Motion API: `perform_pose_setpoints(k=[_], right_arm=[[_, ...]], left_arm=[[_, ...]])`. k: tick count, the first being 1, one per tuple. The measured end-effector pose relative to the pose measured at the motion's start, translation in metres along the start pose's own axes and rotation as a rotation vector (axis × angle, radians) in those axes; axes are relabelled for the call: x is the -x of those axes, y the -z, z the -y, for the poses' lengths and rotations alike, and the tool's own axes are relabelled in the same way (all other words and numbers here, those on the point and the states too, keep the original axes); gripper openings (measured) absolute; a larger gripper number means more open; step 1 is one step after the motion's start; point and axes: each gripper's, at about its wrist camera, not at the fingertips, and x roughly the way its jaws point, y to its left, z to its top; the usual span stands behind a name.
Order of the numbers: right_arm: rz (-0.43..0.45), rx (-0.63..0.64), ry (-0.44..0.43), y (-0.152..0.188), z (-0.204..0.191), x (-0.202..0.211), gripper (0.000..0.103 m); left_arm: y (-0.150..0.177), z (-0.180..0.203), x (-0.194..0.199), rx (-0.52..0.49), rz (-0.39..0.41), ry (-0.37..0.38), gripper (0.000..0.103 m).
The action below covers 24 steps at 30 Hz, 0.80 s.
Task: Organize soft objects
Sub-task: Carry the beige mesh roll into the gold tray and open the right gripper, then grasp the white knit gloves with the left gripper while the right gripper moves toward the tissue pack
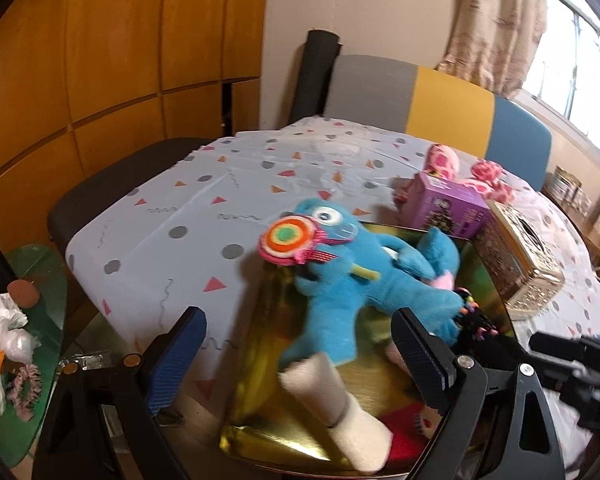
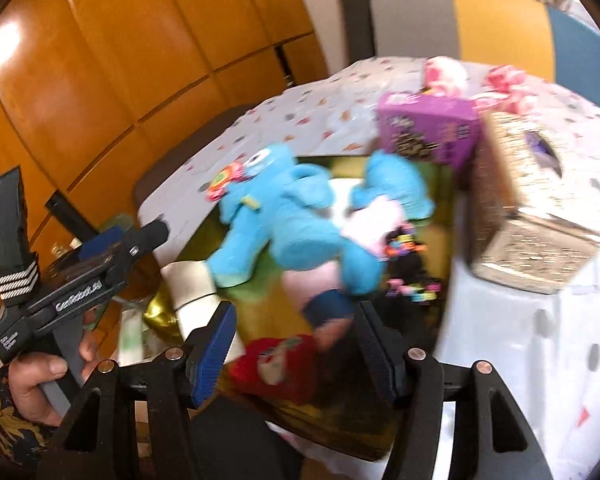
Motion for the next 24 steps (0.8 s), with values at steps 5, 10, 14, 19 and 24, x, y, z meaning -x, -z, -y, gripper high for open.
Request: perform_pose_setpoints(k=[5,10,14,19,24], right_arm=[[0.031,-0.033,0.078,0.004,0.027,0.017,0.062],[0.056,-0.097,0.158,0.012,0.066,0.040,0.062],[0.069,-0.143,0.231,0.018,0.096,0.055,0.062],[0.094,-0.215,0.329,0.029,0.138,0.085,0.062],[0.123,-0.321,0.420,0.041,0.181,0.113,0.062]], left_arm=[[0.003,0.022,0.001,-0.049,-0.007,0.033,0.094],[0.006,0.044,0.001,-0.099,-0.018,0.068,0.094],[0.008,0.061,0.001,-0.139,-0.022,0.092,0.094],[0.008,0.082,0.002,-0.190,-0.020,0.127,0.094],[0.007,0.107,0.004,-0.251,-0.013,0.167,0.094]])
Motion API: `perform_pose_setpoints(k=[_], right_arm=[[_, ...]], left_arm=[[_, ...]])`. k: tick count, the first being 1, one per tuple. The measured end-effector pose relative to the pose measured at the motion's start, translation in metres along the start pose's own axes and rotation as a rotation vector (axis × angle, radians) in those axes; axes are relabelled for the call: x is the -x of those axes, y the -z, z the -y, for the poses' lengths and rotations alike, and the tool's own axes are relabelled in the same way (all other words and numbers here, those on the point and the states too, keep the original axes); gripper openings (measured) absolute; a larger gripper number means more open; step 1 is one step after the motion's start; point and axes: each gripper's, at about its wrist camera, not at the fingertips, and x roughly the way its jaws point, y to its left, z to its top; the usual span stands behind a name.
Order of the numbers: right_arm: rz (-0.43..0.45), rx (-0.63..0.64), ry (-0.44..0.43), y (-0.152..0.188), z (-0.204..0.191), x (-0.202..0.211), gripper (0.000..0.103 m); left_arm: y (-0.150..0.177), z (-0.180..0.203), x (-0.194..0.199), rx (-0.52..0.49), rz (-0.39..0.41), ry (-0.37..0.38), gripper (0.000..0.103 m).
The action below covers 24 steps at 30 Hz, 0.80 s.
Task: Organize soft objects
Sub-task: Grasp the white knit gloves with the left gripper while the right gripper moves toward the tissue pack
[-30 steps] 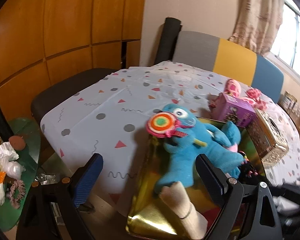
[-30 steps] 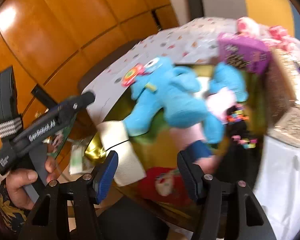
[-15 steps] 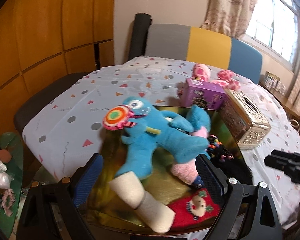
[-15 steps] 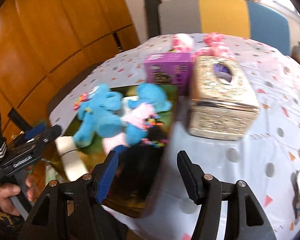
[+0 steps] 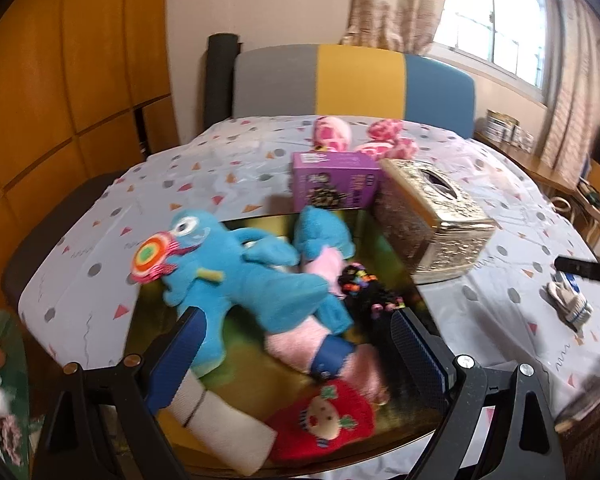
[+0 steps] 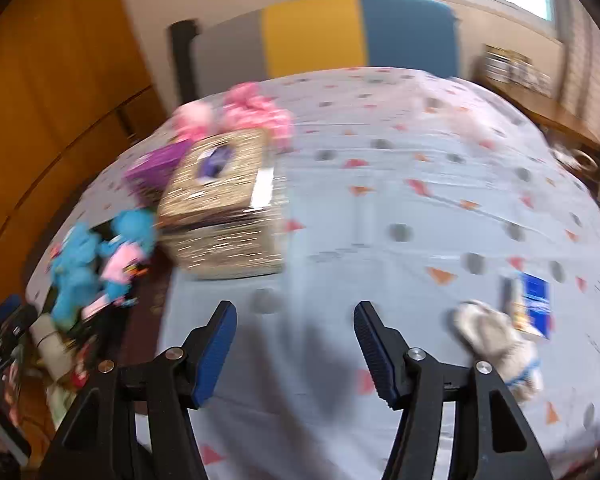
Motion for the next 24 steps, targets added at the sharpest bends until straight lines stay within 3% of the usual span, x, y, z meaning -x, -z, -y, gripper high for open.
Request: perform_pose_setpoints(k=[12,15,24], right_arm=[[0.183,-0.419,0.278,0.006,0.145,0.036,0.062],[0.229,-0.589,0.251,0.017,0.176,0.046,0.062],[0.345,-0.698,0.229,0.030,0.191,0.070,0.062]], left_arm=[[-0.016,0.075,-0.011,-0.162,0.006,0.103,0.094],[-0.019,0.099,-0.017,-0.207,0.004,0.136,0.094],[-0.025,0.173,-0.042,-0.310,-0.038,0.257,0.092]])
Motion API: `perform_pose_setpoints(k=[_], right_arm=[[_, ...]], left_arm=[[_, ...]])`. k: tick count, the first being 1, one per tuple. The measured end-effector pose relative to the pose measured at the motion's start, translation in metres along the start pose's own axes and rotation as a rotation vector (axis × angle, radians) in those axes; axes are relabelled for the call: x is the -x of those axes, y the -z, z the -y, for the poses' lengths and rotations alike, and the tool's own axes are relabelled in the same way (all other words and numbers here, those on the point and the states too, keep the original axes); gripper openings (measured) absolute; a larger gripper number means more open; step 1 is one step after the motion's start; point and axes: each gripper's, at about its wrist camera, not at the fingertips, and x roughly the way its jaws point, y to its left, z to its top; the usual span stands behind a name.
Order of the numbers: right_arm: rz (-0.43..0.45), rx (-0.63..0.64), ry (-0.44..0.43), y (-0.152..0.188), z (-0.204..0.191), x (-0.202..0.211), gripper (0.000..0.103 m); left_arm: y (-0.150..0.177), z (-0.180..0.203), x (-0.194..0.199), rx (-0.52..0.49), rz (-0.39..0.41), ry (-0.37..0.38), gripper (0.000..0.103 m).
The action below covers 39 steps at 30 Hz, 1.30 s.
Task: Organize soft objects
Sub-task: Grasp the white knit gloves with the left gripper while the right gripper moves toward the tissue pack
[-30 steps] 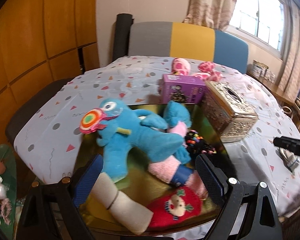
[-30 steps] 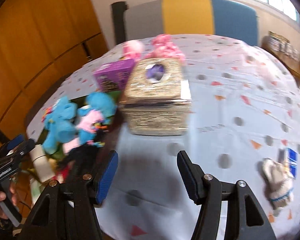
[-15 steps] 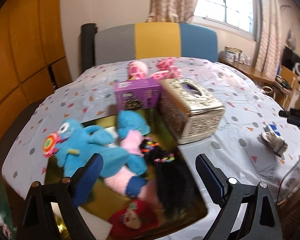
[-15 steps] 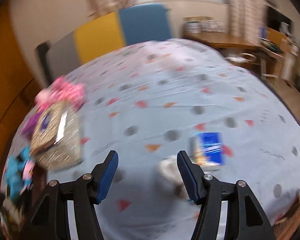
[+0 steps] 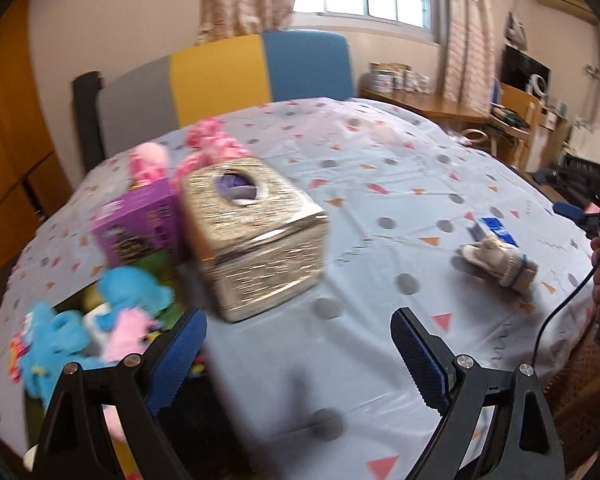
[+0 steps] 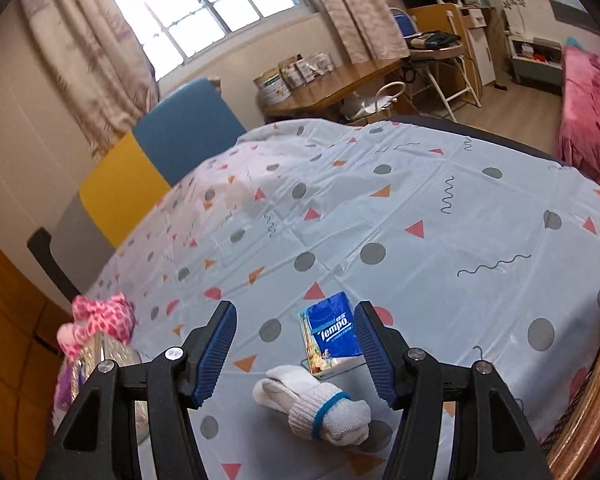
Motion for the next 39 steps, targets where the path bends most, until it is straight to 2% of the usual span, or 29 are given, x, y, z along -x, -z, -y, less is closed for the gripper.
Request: perform_pose_setpoints(k=[6,9,13,16,20,22,24,28,29,31,32,33,39], right_arm=[[0.053,-0.129,-0.028,-0.006,0.022,0.007,0.062],[0.048,-0.161,-0.044,-0.007,0.027,0.008,0.062],[0.041,-0.164,-0.063,-0.007,0.027,0.007,0.062],[0.032,-0.170,-0.078,-0.007,0.028,0.005,0.062],[0.023,-0.174,-0.095,-0.006,0.028,0.004,0.062],[0.015,-0.177,-0.106,-0.006,0.028,0.003,0.062],[0.011,-0.181,-0.116,-0.005,0.028,0.003,0.062],[0.007,-0.195,-0.131,-0.005,0.030,0.002,0.062],[0.004,-0.196,-0.133,-0.005,0.030,0.001,0.062],[-0.004,-0.194,-0.135,-0.005,0.029,-0.001,0.062],[-0.008,-0.191,-0.138,-0.005,0.029,-0.002,0.062],[-0.014,-0.187,-0.140,-0.005,0.028,-0.003,0.062],[-0.043,-0.153,-0.143,-0.003,0.021,-0.007,0.062]], left_arm=[[-0.015,0.044,-0.032,-0.048,-0.049,0.142,0.074],[-0.022,0.064,-0.048,-0.056,-0.079,0.226,0.070],[-0.034,0.096,-0.077,-0.019,-0.173,0.386,0.066],[-0.041,0.126,-0.094,-0.012,-0.218,0.469,0.069],[-0.053,0.162,-0.113,0.033,-0.275,0.563,0.085],[-0.058,0.174,-0.119,0.046,-0.287,0.597,0.087],[-0.061,0.189,-0.127,0.030,-0.290,0.597,0.087],[-0.055,0.217,-0.154,-0.002,-0.386,0.577,0.085],[-0.050,0.221,-0.159,-0.020,-0.393,0.546,0.075],[-0.046,0.224,-0.153,-0.064,-0.319,0.541,0.067],[-0.044,0.224,-0.150,-0.078,-0.310,0.548,0.056],[-0.042,0.223,-0.148,-0.088,-0.302,0.558,0.050],[-0.030,0.187,-0.123,-0.103,-0.232,0.504,0.048]])
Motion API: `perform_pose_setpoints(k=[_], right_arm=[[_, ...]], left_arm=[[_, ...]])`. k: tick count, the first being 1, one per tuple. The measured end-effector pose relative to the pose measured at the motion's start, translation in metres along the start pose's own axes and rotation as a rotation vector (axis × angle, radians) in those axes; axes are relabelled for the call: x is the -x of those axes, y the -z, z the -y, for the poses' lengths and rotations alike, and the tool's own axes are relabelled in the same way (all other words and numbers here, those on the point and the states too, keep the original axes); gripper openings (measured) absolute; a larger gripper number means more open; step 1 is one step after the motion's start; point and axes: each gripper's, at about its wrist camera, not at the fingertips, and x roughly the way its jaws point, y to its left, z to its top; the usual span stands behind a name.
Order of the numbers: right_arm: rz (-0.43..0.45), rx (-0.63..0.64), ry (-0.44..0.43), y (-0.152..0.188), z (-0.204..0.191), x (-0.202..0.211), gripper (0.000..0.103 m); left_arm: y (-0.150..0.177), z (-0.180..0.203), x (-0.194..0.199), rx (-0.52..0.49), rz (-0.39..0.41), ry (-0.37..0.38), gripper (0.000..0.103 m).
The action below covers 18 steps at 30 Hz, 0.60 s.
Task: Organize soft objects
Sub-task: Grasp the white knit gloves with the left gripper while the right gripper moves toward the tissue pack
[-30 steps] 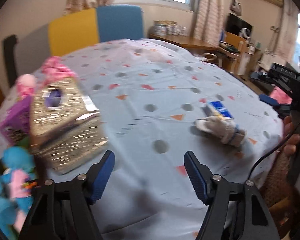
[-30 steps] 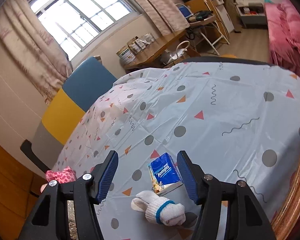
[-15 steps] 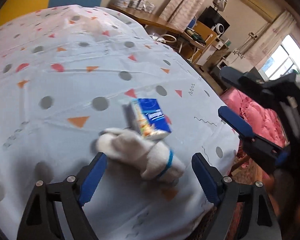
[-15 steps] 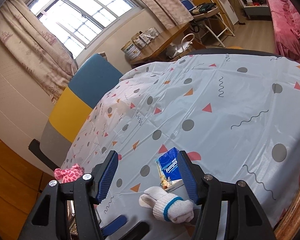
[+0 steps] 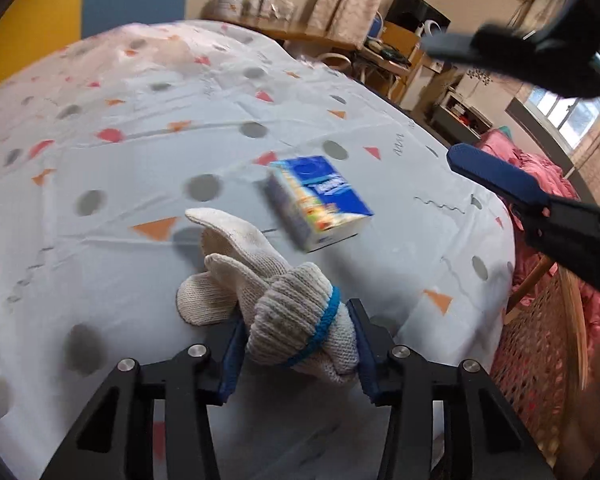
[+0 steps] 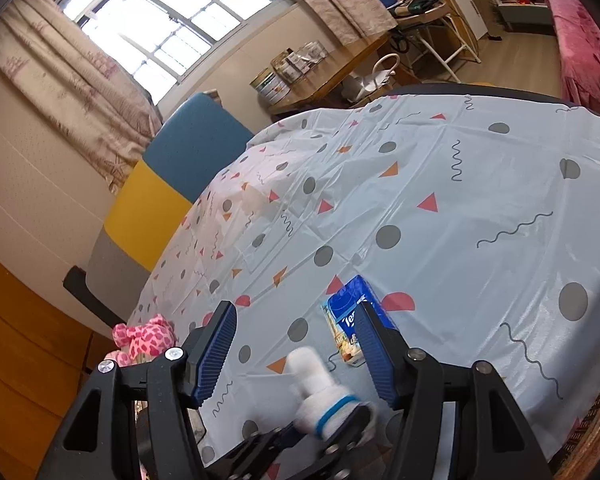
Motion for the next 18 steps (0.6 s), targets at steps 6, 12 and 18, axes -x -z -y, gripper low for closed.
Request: perform_pose_setpoints(k=[6,12,18], right_arm=[[-0.050,0.101,0.031,0.008,-0.016,-0.009,0.062],[-0.117,0.192,0.097,0.017,-0.030,-0.024,0.062],[-0.253,0.286,0.195,0.028,-0.039,-0.054,0.062]], left_arm=[[0.039,-0.035,0.036,0.002,0.053,-0.099,0.048],[0.071,-0.065,0.051,0.080,0.072,-0.127,0.048],[0.076,-0.066,0.047,0.062,0.087,-0.125,0.048]])
